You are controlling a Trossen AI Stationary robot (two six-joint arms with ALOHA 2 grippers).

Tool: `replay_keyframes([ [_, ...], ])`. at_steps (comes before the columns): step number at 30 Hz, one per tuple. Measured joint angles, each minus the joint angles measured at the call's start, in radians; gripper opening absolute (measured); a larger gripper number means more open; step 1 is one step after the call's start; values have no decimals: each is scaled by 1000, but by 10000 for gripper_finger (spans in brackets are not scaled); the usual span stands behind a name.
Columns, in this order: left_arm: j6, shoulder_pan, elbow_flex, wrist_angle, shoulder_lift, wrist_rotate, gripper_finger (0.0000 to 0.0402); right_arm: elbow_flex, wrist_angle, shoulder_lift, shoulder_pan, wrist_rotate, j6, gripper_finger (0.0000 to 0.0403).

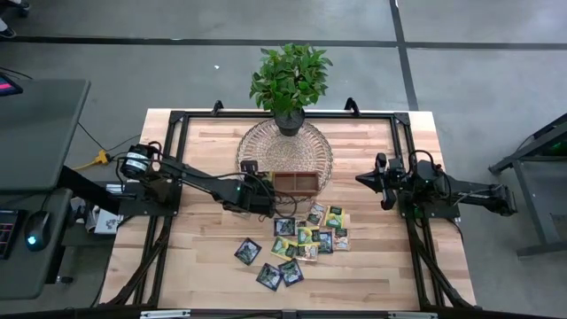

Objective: Pick & Place Tea
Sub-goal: Put the green tea bag into the left section of the wooden organizer

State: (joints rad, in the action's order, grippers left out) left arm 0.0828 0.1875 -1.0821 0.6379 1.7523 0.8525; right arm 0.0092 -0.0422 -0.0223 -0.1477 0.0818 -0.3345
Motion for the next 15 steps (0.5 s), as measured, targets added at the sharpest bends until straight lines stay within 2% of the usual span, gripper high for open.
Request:
replay_keyframes([
  [7,-4,-13,0,-8,0,-8,7,0,0,0,0,0,2,0],
  [15,-4,-13,0,-7,0,-10,59,0,0,0,0,0,-1,0],
])
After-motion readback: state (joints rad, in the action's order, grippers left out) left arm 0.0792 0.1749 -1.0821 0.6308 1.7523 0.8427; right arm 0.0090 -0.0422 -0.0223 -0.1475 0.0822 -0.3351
